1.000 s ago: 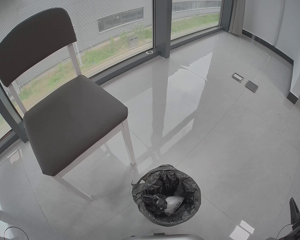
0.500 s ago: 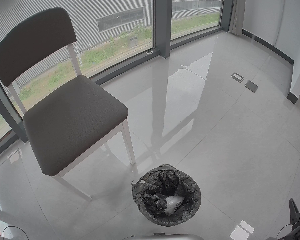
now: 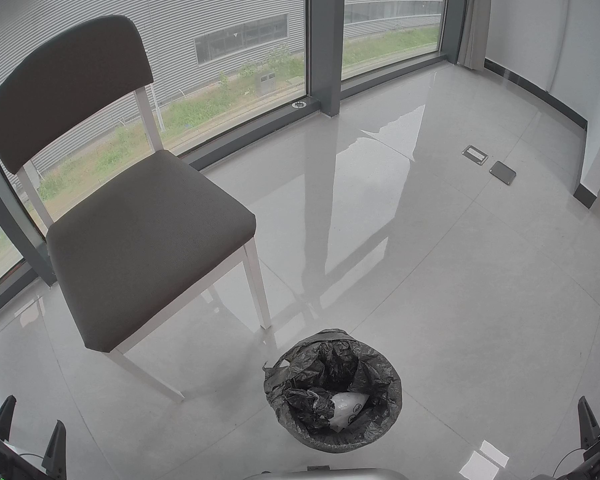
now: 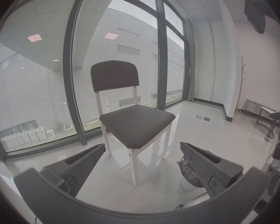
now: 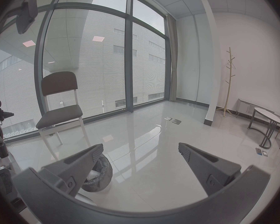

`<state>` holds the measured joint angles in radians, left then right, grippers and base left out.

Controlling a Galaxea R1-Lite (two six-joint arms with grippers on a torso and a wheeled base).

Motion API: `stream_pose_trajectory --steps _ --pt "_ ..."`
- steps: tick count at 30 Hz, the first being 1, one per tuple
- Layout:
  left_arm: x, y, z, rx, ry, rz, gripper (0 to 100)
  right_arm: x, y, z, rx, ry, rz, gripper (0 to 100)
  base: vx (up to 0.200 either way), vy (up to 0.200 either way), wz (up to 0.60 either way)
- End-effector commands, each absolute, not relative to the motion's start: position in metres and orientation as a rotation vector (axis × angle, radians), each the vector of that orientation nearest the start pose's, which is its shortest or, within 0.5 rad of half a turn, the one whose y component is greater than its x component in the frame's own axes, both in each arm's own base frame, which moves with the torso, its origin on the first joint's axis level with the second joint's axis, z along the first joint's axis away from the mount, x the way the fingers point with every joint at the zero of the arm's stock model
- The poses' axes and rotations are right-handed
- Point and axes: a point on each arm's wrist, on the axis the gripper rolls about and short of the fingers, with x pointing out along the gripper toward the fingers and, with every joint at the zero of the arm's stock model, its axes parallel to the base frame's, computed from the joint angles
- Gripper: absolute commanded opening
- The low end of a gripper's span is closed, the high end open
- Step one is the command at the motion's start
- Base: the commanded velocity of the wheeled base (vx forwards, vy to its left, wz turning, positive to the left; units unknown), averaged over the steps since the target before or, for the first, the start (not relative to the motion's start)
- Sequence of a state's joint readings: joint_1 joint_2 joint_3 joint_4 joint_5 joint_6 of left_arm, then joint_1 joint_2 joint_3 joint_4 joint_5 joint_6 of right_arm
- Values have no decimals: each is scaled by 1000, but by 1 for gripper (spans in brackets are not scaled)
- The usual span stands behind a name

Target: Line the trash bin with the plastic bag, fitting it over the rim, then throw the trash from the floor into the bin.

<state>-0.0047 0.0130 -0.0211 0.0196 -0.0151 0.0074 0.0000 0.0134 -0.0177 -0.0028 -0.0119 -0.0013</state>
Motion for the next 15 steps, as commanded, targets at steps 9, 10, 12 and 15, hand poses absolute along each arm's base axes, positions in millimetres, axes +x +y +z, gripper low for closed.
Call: stream_pose_trajectory --steps 9,10,12,15 --pt "-23 0 76 8 -3 -5 100 -23 0 76 -2 -3 -12 100 0 0 0" --pt "-23 0 76 5 -3 -5 100 -23 0 76 -2 -3 -12 100 0 0 0" --pt "-23 0 76 8 -3 -6 100 -23 0 76 -2 -3 -12 100 0 0 0" --pt "-23 0 76 8 -3 -6 100 -23 0 76 -2 -3 -12 100 0 0 0"
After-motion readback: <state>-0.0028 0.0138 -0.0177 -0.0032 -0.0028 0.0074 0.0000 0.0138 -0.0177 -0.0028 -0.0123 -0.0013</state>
